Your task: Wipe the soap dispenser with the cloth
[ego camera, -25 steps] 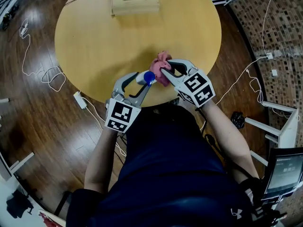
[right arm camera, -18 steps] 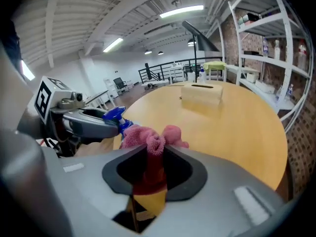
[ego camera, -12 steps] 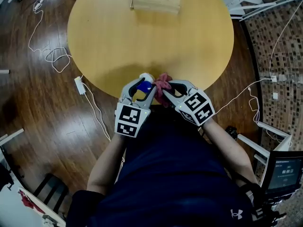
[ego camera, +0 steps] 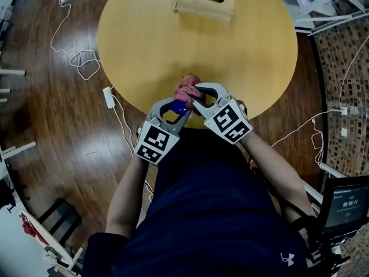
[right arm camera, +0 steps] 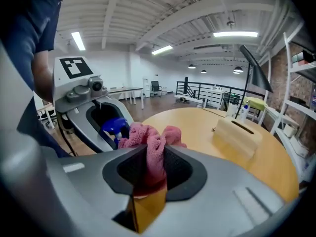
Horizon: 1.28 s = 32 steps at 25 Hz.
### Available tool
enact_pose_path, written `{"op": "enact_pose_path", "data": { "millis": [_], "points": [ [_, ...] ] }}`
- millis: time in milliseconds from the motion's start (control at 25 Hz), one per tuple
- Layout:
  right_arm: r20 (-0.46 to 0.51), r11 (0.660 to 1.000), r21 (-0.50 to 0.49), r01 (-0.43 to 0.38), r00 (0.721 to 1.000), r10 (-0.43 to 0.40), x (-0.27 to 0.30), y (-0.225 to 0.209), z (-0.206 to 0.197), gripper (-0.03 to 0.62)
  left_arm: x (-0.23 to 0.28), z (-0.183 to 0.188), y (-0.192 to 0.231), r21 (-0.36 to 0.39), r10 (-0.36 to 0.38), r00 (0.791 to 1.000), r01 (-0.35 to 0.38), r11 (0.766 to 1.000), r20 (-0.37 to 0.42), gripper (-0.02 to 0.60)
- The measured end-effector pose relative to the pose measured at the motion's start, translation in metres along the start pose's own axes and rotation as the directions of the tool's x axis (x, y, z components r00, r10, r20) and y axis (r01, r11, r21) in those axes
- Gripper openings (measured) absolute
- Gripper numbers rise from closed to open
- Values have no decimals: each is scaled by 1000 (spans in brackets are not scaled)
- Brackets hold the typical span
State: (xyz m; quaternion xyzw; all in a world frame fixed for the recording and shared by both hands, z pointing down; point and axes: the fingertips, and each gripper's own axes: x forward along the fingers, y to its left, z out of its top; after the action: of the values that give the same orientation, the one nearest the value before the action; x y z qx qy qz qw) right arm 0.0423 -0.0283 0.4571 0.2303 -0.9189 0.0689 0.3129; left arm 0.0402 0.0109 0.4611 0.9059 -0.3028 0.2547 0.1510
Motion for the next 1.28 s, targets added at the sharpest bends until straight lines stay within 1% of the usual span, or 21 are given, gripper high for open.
{"op": "enact_pose_path", "data": {
  "millis": [120,160,240,280,320,360,400,440,480,560,640,720,840,880,960,1000,1040,1080,1160,1240,1280],
  "points": [
    [-103,995,53,82,992,-76,4,-17,-27,100,-9,-4,3,-16,7,1000,-7,1000,-27,144],
    [-105,992,83,92,991,-83,2,-19,-31,100,-13,-6,3,-3,23,999,-23,1000,-39,144],
    [-32,990,114,80,997,-77,-11,-20,-19,100,-19,-9,4,52,73,995,-70,996,-62,144],
    [23,994,99,54,998,-57,-17,-15,-4,100,-20,-10,4,78,94,993,-89,993,-69,144],
    [68,998,60,17,997,-21,-20,-6,11,100,-21,-10,3,95,105,992,-98,991,-73,144],
    [92,1000,3,-23,996,23,-19,6,23,100,-22,-11,1,101,104,992,-96,990,-74,135],
    [92,997,-56,-56,994,61,-15,17,30,100,-22,-11,-1,98,96,992,-89,991,-75,133],
    [77,993,-95,-76,994,83,-9,23,31,100,-21,-11,-3,90,90,993,-83,992,-78,133],
    [56,992,-99,-83,994,89,-3,23,25,100,-18,-11,-4,80,89,993,-82,993,-82,133],
    [27,997,-24,-74,997,75,4,13,7,100,-12,-9,-2,60,106,990,-101,993,-88,135],
    [26,997,55,-55,998,54,2,4,-5,100,-11,-9,1,45,138,987,-135,990,-83,143],
    [25,996,80,-37,999,36,-2,1,-10,100,-16,-12,4,10,167,984,-167,986,-62,180],
    [13,995,100,-18,1000,17,-7,0,-20,100,-28,-18,10,-75,225,974,-226,971,-24,193],
    [23,993,113,-24,999,22,-9,1,-20,100,-31,-19,10,-93,242,970,-243,966,-17,193],
    [52,989,135,-65,997,59,-14,7,-17,100,-30,-20,10,-116,259,966,-259,959,-17,193],
    [57,986,138,-93,995,86,-14,12,-17,100,-27,-21,10,-122,259,965,-261,958,-26,190],
    [56,984,136,-119,992,112,-13,19,-18,100,-24,-22,11,-123,257,966,-259,958,-36,168],
    [50,981,134,-138,990,133,-12,26,-20,100,-21,-22,11,-114,250,967,-254,960,-43,131],
    [28,979,139,-152,988,150,-9,37,-24,100,-18,-22,9,-64,218,975,-221,973,-46,130],
    [-12,982,146,-123,992,126,-5,37,-31,100,-20,-22,7,-7,168,985,-168,986,-37,130],
    [-51,987,140,-83,995,91,-3,31,-37,100,-23,-22,6,13,141,990,-141,990,-31,130]
  ]
}}
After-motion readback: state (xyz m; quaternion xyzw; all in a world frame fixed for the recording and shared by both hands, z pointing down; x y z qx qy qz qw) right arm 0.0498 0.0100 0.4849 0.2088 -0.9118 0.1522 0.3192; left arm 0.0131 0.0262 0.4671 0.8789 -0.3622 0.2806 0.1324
